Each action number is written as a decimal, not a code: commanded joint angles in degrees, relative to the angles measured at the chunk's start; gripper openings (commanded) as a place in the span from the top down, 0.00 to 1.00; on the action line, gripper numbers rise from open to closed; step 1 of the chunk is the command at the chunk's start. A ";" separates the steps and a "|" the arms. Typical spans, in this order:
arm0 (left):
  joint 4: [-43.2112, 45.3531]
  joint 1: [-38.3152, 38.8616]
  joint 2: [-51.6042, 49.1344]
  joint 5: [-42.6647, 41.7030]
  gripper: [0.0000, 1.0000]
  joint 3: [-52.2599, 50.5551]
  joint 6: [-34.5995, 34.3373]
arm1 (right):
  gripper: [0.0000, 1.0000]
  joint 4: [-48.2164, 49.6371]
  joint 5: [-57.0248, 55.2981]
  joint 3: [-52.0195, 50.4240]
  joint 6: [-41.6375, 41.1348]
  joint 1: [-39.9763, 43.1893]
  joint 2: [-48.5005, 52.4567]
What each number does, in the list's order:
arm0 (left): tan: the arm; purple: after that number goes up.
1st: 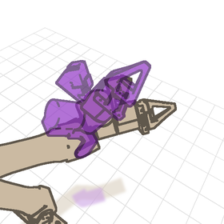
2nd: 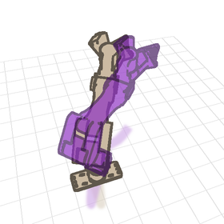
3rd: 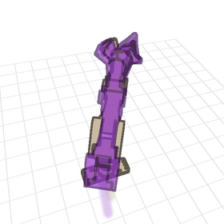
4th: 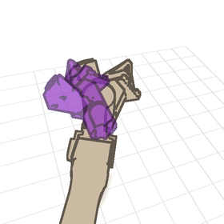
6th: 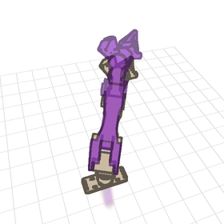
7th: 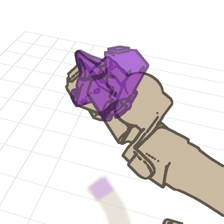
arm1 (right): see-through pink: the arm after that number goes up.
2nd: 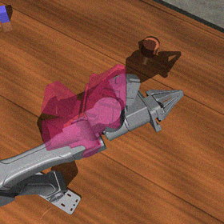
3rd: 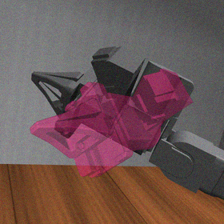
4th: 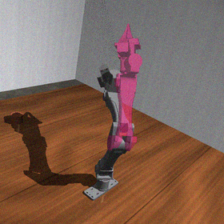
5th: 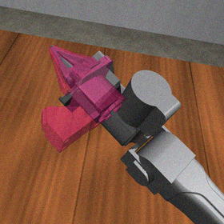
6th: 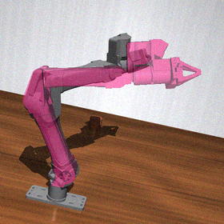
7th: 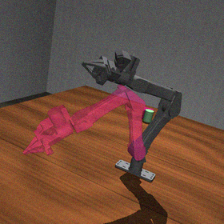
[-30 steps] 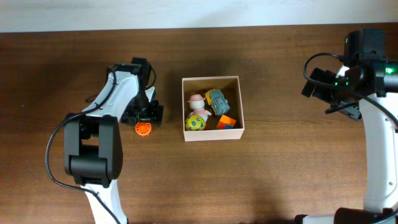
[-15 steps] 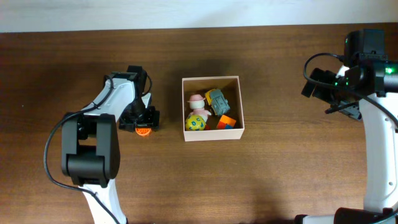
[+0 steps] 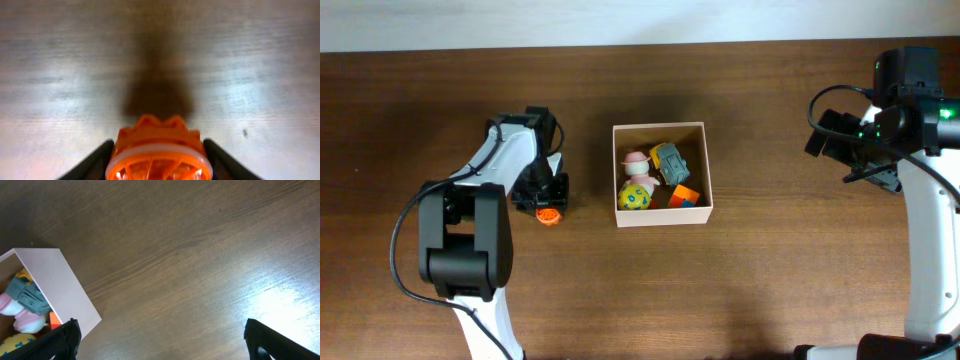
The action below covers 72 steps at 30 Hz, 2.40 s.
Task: Pack container
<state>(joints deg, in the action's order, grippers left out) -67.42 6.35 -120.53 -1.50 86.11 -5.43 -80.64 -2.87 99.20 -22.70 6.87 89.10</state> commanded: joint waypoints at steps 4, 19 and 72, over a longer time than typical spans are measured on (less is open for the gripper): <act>-8.66 0.70 5.66 -1.38 0.55 14.43 0.11 | 0.01 0.04 0.33 -0.09 -0.31 0.33 0.22; -2.75 25.07 7.17 -4.68 0.54 27.93 -1.53 | 0.01 0.04 0.33 -0.09 -0.31 0.33 0.22; -29.24 -0.02 16.04 9.49 0.01 61.46 -5.25 | 0.01 0.04 0.33 -0.09 -0.31 0.24 -0.94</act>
<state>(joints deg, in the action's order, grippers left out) -96.57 6.57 -105.21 7.55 147.13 -10.72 -80.62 -2.87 99.20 -22.70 6.87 89.10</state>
